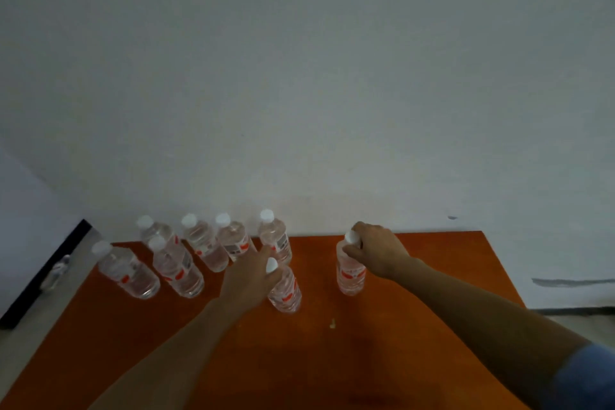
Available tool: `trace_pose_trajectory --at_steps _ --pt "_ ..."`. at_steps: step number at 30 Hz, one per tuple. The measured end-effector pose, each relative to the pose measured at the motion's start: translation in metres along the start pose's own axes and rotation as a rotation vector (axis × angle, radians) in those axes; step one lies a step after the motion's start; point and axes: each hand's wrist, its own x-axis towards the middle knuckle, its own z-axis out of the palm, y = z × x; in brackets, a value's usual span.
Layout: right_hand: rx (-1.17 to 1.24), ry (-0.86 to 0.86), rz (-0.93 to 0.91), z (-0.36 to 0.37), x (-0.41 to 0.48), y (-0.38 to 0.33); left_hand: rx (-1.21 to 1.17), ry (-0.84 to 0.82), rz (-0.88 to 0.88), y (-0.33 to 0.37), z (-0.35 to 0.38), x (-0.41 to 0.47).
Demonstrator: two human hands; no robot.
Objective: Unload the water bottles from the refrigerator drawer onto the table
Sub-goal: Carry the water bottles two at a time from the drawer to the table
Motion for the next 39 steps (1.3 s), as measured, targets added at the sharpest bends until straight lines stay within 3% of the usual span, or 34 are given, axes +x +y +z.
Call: trace_pose_trajectory --at_steps 11,23,27,32,39 --pt "0.028 -0.011 0.049 0.046 0.104 -0.052 -0.078 -0.017 0.071 -0.074 -0.003 0.08" --pt "0.015 -0.074 0.132 0.051 0.09 -0.062 0.084 0.037 0.162 -0.072 0.003 0.07" --pt "-0.023 -0.036 0.163 0.04 0.045 -0.05 0.212 0.157 0.242 -0.048 -0.01 0.063" --pt "-0.083 0.036 0.261 0.014 -0.05 -0.013 0.159 0.179 0.395 0.021 -0.012 0.028" --pt "-0.128 0.138 0.549 -0.003 -0.278 0.043 0.214 -0.001 0.666 0.138 0.043 -0.078"
